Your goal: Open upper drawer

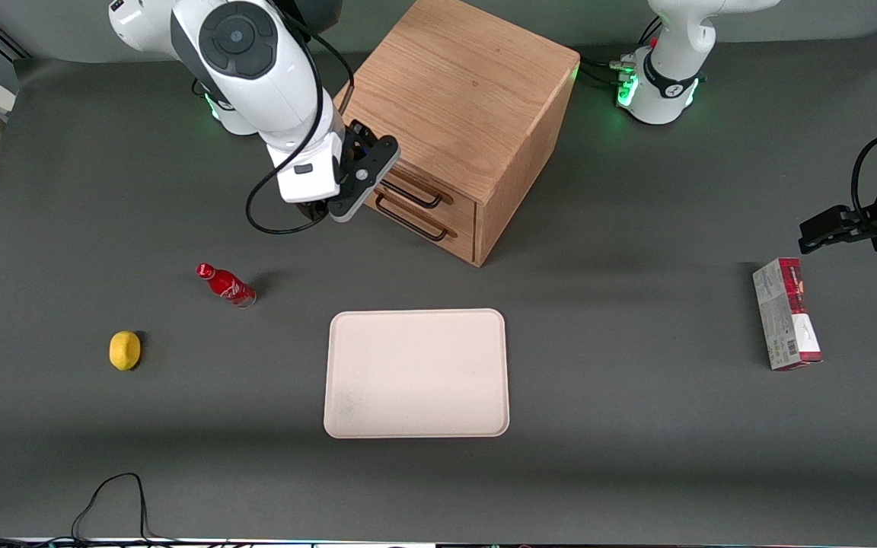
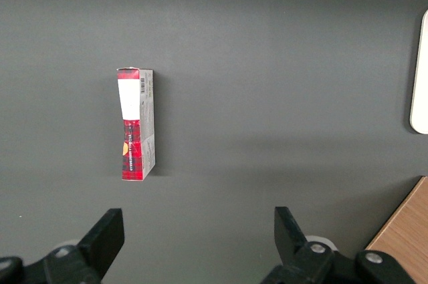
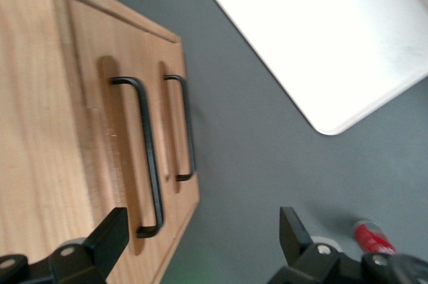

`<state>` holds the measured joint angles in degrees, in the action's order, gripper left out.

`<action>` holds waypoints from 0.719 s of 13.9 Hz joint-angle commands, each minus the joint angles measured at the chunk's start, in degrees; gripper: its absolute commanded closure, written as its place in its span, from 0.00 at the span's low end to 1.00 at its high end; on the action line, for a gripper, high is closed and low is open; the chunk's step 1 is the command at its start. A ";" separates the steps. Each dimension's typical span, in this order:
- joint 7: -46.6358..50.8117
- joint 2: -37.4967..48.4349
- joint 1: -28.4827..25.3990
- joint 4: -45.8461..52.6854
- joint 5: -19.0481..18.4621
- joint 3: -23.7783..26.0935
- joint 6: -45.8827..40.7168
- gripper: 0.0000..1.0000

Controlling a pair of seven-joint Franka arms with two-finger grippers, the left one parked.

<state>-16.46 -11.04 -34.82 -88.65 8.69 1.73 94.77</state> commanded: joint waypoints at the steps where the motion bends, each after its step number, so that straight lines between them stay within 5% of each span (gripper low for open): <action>1: -2.87 1.20 -0.60 -1.96 3.52 -1.02 0.51 0.00; 10: -3.75 1.46 -2.79 -8.99 4.76 -0.76 7.26 0.00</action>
<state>-18.85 -10.97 -35.70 -94.22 11.83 1.70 98.98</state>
